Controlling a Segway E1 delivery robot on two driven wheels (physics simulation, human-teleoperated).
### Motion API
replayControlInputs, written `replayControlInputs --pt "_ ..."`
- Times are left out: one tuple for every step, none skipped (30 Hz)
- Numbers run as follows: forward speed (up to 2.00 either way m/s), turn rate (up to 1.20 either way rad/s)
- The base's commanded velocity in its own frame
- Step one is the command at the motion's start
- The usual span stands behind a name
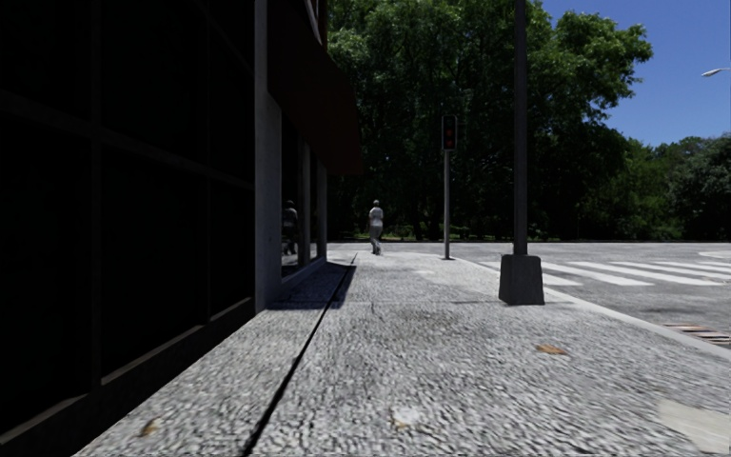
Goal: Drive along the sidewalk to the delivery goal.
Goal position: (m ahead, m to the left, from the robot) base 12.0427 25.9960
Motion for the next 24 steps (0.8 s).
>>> replayControlInputs --pt "2.00 0.00" --pt "2.00 0.00" --pt "2.00 0.00" --pt "2.00 0.00" --pt "2.00 0.00" --pt "2.00 0.00" --pt "2.00 0.00" --pt "2.00 0.00" --pt "2.00 0.00" --pt "2.00 0.00" --pt "2.00 0.00" --pt "2.00 0.00" --pt "2.00 0.00" --pt "2.00 0.00" --pt "2.00 0.00" --pt "2.00 0.00" --pt "2.00 0.00" --pt "2.00 -0.05" --pt "2.00 -0.07" --pt "2.00 -0.07" --pt "2.00 -0.09" --pt "2.00 -0.15" --pt "2.00 -0.23" --pt "2.00 -0.23"
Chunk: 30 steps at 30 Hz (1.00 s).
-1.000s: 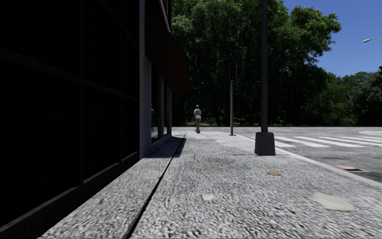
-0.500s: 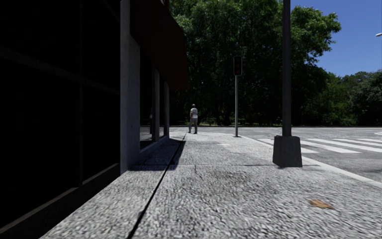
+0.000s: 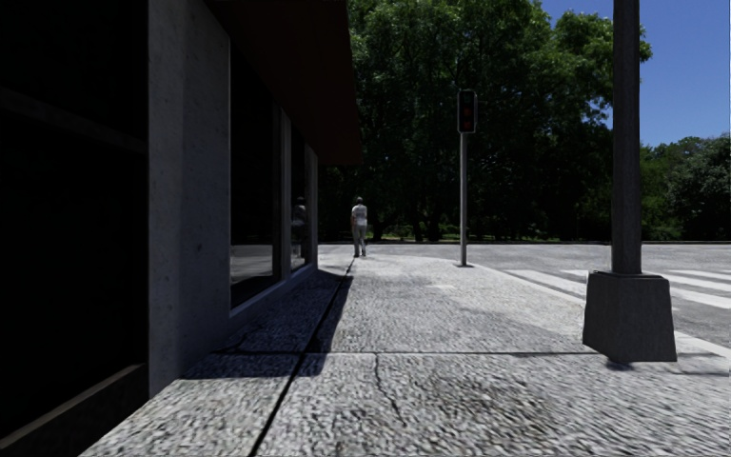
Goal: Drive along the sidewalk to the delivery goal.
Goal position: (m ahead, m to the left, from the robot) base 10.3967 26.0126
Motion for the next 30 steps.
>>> replayControlInputs --pt "2.00 -0.29" --pt "2.00 -0.31" --pt "2.00 -0.32" --pt "2.00 -0.32" --pt "2.00 -0.30" --pt "2.00 -0.11" --pt "2.00 0.00" --pt "2.00 0.00" --pt "2.00 0.00" --pt "2.00 0.00" --pt "2.00 0.00" --pt "2.00 0.00" --pt "2.00 0.00" --pt "2.00 0.00" --pt "2.00 0.00" --pt "2.00 0.00" --pt "2.00 0.00" --pt "2.00 0.00" --pt "2.00 0.00" --pt "2.00 0.00" --pt "2.00 0.00" --pt "2.00 0.00" --pt "2.00 0.00" --pt "2.00 0.00" --pt "2.00 0.00" --pt "2.00 0.00" --pt "2.00 0.00" --pt "2.00 0.00" --pt "2.00 0.00" --pt "2.00 0.00"
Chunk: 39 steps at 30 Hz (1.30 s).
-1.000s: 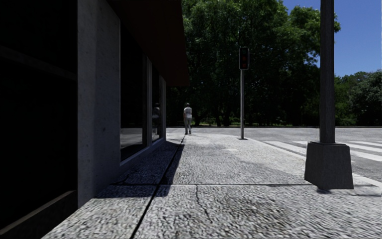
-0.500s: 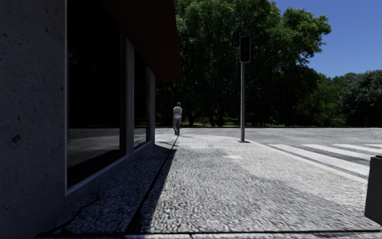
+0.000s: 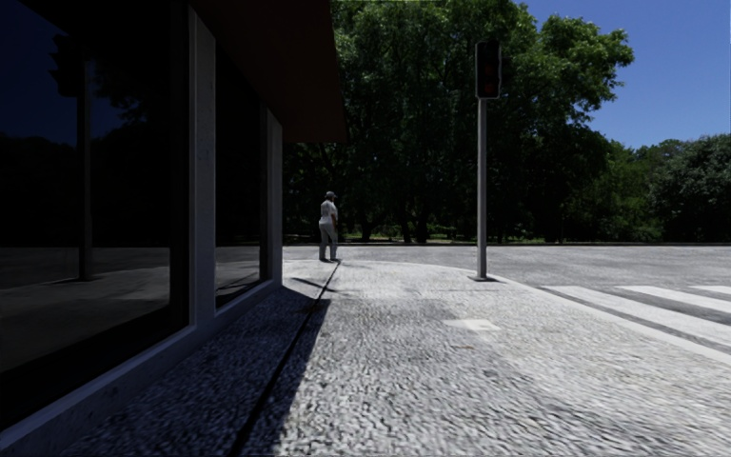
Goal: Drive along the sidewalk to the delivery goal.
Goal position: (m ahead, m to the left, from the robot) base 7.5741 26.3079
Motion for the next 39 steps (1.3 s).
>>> replayControlInputs --pt "2.00 0.00" --pt "2.00 0.00" --pt "2.00 0.00" --pt "2.00 0.00" --pt "2.00 0.00" --pt "2.00 0.00" --pt "2.00 0.00" --pt "2.00 0.00" --pt "2.00 0.00" --pt "2.00 0.00" --pt "2.00 0.00" --pt "2.00 0.00" --pt "2.00 0.00" --pt "2.00 0.00" --pt "2.00 0.00" --pt "2.00 0.00" --pt "2.00 0.00" --pt "2.00 0.00" --pt "2.00 0.00" --pt "2.00 0.00" --pt "2.00 0.00" --pt "2.00 0.00" --pt "2.00 0.00" --pt "2.00 0.00" --pt "2.00 0.00" --pt "2.00 0.00" --pt "2.00 0.00" --pt "2.00 0.00" --pt "2.00 0.00" --pt "2.00 0.00" --pt "2.00 0.00" --pt "2.00 0.00" --pt "2.00 0.00" --pt "2.00 0.00" --pt "2.00 0.00" --pt "2.00 0.00" --pt "2.00 0.00" --pt "2.00 0.00" --pt "2.00 0.00"
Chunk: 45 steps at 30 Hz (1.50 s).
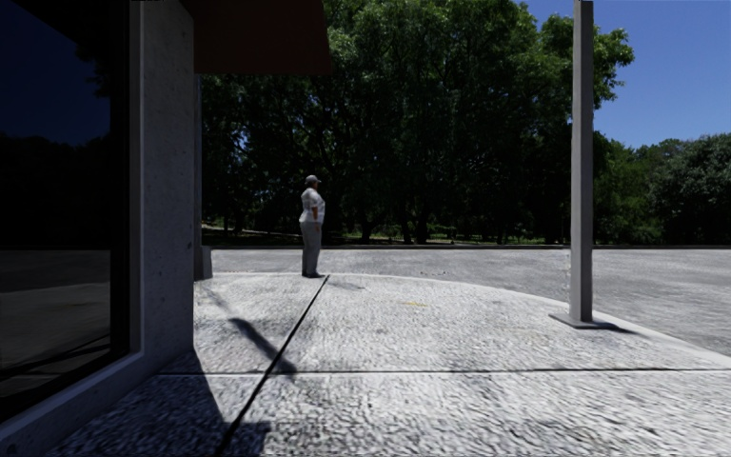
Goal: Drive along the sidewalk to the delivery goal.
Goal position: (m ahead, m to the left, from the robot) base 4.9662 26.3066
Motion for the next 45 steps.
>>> replayControlInputs --pt "2.00 0.00" --pt "2.00 0.00" --pt "2.00 0.00" --pt "2.00 0.00" --pt "2.00 0.00" --pt "2.00 0.00" --pt "2.00 0.00" --pt "2.00 0.00" --pt "2.00 0.00" --pt "2.00 0.00" --pt "2.00 0.00" --pt "2.00 0.10" --pt "2.00 0.18" --pt "2.00 0.22" --pt "2.00 0.22" --pt "2.00 0.28" --pt "2.00 0.39" --pt "2.00 0.52" --pt "2.00 0.52" --pt "2.00 0.56" --pt "2.00 0.58" --pt "2.00 0.58" --pt "2.00 0.63" --pt "2.00 0.66" --pt "2.00 0.66" --pt "2.00 0.66" --pt "2.00 0.68" --pt "2.00 0.70" --pt "1.90 0.73" --pt "1.90 0.73" --pt "1.74 0.73" --pt "1.65 0.73" --pt "1.62 0.73" --pt "1.62 0.73" --pt "1.61 0.73" --pt "1.61 0.73" --pt "1.61 0.73" --pt "1.60 0.74" --pt "1.60 0.74" --pt "1.60 0.74" --pt "1.60 0.74" --pt "1.60 0.74" --pt "1.60 0.72" --pt "1.60 0.71" --pt "1.60 0.71"
